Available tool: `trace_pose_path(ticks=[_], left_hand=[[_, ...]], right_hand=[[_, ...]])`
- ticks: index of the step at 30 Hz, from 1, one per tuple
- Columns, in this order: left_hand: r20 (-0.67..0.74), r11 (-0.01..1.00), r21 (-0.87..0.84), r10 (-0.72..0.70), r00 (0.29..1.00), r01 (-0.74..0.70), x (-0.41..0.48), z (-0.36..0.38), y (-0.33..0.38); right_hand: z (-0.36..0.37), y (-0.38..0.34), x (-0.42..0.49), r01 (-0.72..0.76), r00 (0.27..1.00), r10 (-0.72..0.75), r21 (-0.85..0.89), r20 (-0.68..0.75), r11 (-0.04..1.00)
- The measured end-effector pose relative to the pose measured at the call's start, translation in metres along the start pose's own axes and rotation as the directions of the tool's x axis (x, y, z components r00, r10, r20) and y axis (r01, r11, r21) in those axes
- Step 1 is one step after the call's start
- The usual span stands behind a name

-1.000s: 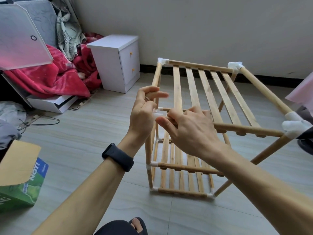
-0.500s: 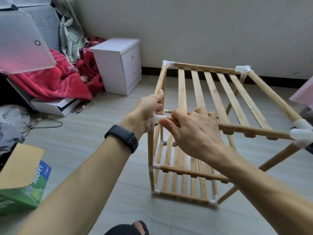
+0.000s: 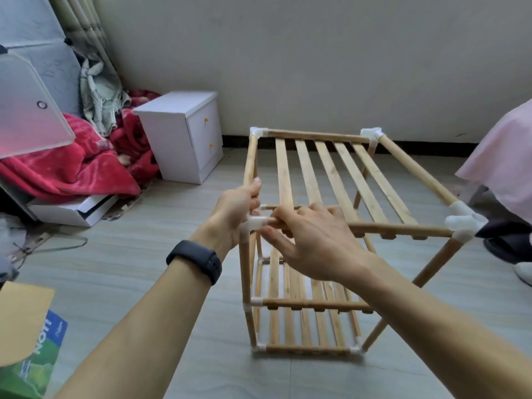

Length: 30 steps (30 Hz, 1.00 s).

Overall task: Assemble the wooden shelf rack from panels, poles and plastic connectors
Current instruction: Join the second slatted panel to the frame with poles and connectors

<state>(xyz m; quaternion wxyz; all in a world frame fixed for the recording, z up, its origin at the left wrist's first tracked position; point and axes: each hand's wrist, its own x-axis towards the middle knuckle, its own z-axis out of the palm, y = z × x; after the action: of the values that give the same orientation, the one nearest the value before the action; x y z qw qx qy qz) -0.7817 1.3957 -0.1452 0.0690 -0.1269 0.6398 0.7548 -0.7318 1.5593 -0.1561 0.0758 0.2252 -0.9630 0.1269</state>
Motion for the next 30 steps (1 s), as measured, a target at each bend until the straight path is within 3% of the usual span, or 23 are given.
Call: trace_pose_path(ticks=[2, 5, 7, 9, 11, 12, 14, 16, 18, 20, 22, 23, 26, 30], left_hand=[[-0.055, 0.976, 0.211, 0.072, 0.996, -0.059, 0.001, -0.003, 0.001], [-0.11, 0.941, 0.33, 0.112, 0.988, -0.07, 0.006, -0.015, 0.006], [-0.126, 0.924, 0.375, 0.127, 0.984, -0.071, 0.009, -0.03, 0.014], [-0.169, 0.871, 0.483, 0.192, 0.967, -0.088, 0.015, -0.047, 0.024], [-0.219, 0.778, 0.622, 0.285, 0.933, -0.091, 0.021, -0.057, 0.037], [-0.244, 0.708, 0.703, 0.332, 0.911, -0.069, 0.024, -0.058, 0.043], [-0.264, 0.447, 0.894, 0.481, 0.836, 0.025, 0.029, -0.05, 0.052], [-0.11, 0.184, 0.983, 0.665, 0.739, -0.019, 0.026, -0.026, 0.052], [0.202, 0.027, 0.943, 0.744, 0.637, -0.331, 0.01, 0.009, 0.04], [0.579, -0.191, 0.742, 0.666, 0.47, -0.643, -0.017, 0.045, 0.013], [0.797, -0.429, 0.548, 0.528, 0.293, -0.718, -0.037, 0.073, -0.023], [0.836, -0.498, 0.507, 0.482, 0.262, -0.703, -0.042, 0.084, -0.037], [0.812, -0.524, 0.554, 0.513, 0.279, -0.647, -0.041, 0.104, -0.056], [0.827, -0.55, 0.505, 0.528, 0.192, -0.665, -0.024, 0.098, -0.055]], right_hand=[[-0.006, 0.008, -0.002, -0.034, 0.999, 0.037, 0.109, -0.022, 0.993], [-0.022, 0.031, -0.008, -0.123, 0.966, 0.163, 0.194, -0.202, 0.973], [-0.037, 0.058, -0.015, -0.249, 0.886, 0.27, 0.103, -0.377, 0.963], [-0.054, 0.09, -0.025, -0.457, 0.807, 0.399, -0.033, -0.435, 0.889], [-0.063, 0.119, -0.031, -0.614, 0.762, 0.584, -0.027, -0.281, 0.789], [-0.062, 0.128, -0.033, -0.646, 0.748, 0.65, 0.081, -0.135, 0.759], [-0.052, 0.13, -0.036, -0.627, 0.757, 0.634, 0.446, 0.158, 0.638], [-0.041, 0.125, -0.036, -0.551, 0.786, 0.575, 0.681, 0.227, 0.483], [-0.04, 0.122, -0.037, -0.474, 0.808, 0.563, 0.759, 0.174, 0.446], [-0.044, 0.119, -0.039, -0.448, 0.81, 0.564, 0.79, 0.161, 0.418], [-0.048, 0.113, -0.044, -0.45, 0.806, 0.559, 0.813, 0.192, 0.369], [-0.049, 0.11, -0.046, -0.446, 0.81, 0.544, 0.832, 0.217, 0.331], [-0.047, 0.102, -0.054, -0.444, 0.813, 0.514, 0.861, 0.272, 0.247], [-0.043, 0.102, -0.06, -0.47, 0.761, 0.61, 0.836, 0.221, 0.283]])
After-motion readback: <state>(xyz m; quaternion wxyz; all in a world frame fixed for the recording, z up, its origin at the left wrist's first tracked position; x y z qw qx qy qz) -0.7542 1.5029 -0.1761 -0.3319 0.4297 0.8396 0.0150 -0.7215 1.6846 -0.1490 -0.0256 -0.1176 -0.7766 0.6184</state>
